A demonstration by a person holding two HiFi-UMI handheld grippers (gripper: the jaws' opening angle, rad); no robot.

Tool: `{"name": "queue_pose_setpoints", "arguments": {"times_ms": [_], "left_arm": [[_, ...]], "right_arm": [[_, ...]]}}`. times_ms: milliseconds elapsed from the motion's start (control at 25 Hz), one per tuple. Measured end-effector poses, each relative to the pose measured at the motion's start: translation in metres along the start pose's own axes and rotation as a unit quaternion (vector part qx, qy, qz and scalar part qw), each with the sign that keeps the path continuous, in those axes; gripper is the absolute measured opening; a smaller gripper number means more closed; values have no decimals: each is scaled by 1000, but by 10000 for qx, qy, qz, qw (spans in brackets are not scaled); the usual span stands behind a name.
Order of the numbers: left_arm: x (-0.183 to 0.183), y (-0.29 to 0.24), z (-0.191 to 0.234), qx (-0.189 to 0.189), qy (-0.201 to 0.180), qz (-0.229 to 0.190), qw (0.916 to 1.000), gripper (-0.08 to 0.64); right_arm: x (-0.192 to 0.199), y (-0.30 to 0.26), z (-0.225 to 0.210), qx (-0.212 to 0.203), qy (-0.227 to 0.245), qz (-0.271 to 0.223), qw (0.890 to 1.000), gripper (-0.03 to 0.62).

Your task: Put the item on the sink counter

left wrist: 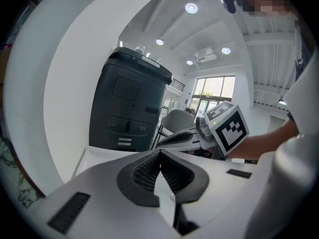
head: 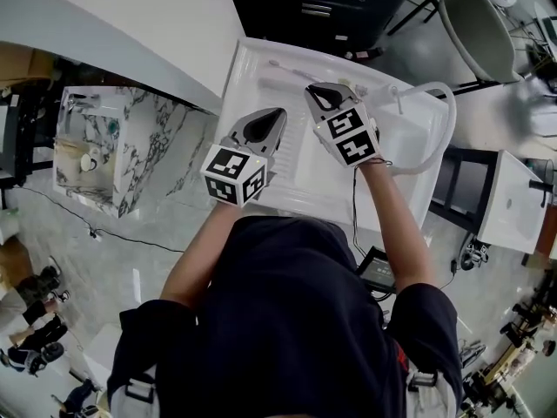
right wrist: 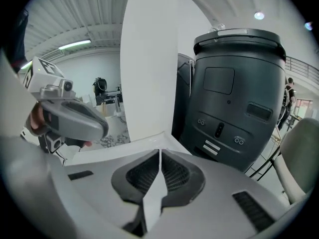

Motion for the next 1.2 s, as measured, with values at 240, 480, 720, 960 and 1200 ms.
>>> {"name": "queue_pose_setpoints", "arguments": {"times_ms": [240,480,720,960,1200], "left_arm": [[-4,8,-24,-126,-108,-126,9998,11],[-10,13,-46,-287,-264,-258,9989,11],[-27,21,-72,-442,-306,-584,9968,11],[-31,25,-91,-653,-295,-802,9942,11],[-25,29,-110,-994,-273,-940,9902,11]], "right_arm": [[-6,30,8,-23,-65,-402,9992,40],[-11,57,15,-116,-42,-766,9970,40],[-8,82,20,-232,6,-1026,9945,40],[-8,107,28,-471,30,-1330,9900,40],[-12,134,43,-821,68,-1677,9824,40]]}}
Point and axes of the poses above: the fingertips, and each gripper's own axes: y backward along the fingers, z to its left, x out of its underside, the point moved 2 cm from there along y, backward along the fingers, and after that the axes turned 2 degrees about -x, right-handed, at the moved point
